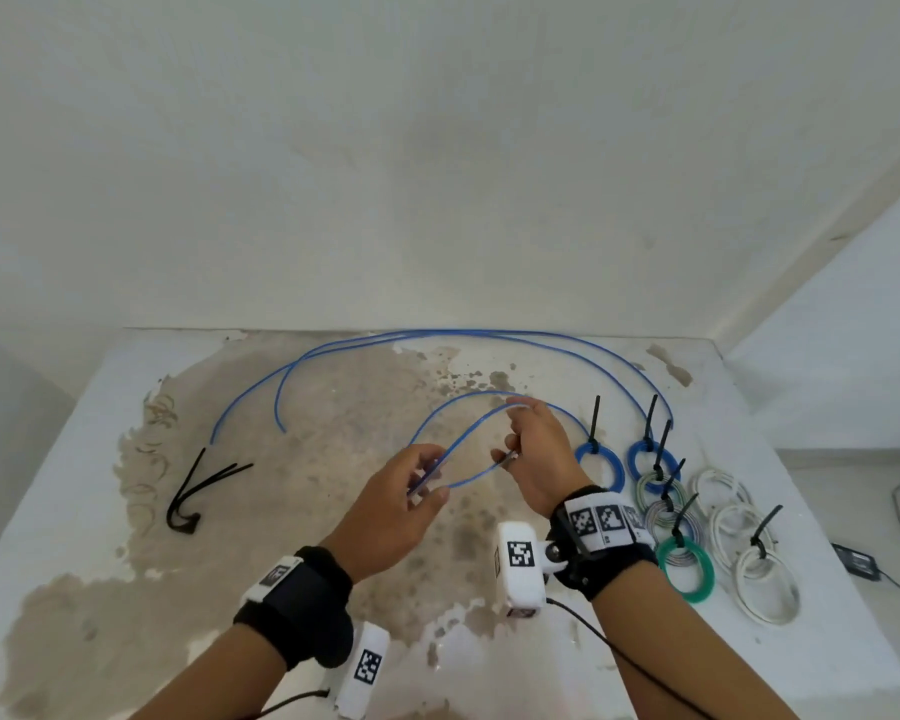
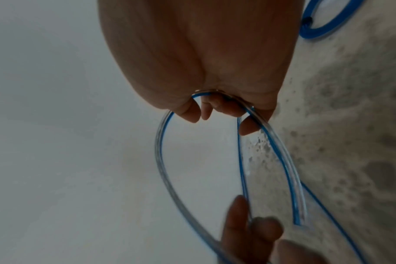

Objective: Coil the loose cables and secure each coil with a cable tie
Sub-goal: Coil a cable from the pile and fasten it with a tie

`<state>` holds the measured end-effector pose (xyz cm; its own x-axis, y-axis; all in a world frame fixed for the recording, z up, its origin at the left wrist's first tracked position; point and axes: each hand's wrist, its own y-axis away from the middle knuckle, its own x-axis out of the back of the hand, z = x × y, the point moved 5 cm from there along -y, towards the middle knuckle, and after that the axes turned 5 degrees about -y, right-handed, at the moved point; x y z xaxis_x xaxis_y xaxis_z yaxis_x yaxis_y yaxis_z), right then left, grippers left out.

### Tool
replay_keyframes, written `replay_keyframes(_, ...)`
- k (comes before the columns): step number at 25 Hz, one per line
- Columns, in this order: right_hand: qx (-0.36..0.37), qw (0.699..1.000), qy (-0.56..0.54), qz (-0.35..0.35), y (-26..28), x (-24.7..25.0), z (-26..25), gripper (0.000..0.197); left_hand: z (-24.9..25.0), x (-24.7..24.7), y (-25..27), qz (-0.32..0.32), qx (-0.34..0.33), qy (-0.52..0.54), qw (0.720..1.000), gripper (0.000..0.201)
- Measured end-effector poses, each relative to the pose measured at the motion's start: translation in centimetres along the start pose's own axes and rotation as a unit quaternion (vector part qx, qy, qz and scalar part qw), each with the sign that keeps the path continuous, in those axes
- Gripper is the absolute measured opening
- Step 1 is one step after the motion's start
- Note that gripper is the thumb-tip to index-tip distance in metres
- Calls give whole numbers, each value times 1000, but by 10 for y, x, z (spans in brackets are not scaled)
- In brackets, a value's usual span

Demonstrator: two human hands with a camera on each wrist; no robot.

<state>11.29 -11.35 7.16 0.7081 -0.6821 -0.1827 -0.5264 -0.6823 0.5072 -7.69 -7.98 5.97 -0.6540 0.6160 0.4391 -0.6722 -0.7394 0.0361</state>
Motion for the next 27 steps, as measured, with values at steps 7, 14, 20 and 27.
replay_keyframes(7, -93, 975, -197, 34, 17, -7, 27, 13, 5, -3, -15, 32, 17, 87, 996, 18)
replay_keyframes(14, -140, 979, -100, -105, 19, -23, 57, 39, 12, 2, -45, 74, 85, 268, 957, 31)
replay_keyframes(20, -116, 991, 68, 10, -39, 19, 51, 45, 11, -16, -69, 41, 148, 286, 946, 29)
replay_keyframes(27, -1, 981, 129, -144, -54, -7, 24, 36, 14, -26, -83, -12, 212, 270, 939, 31)
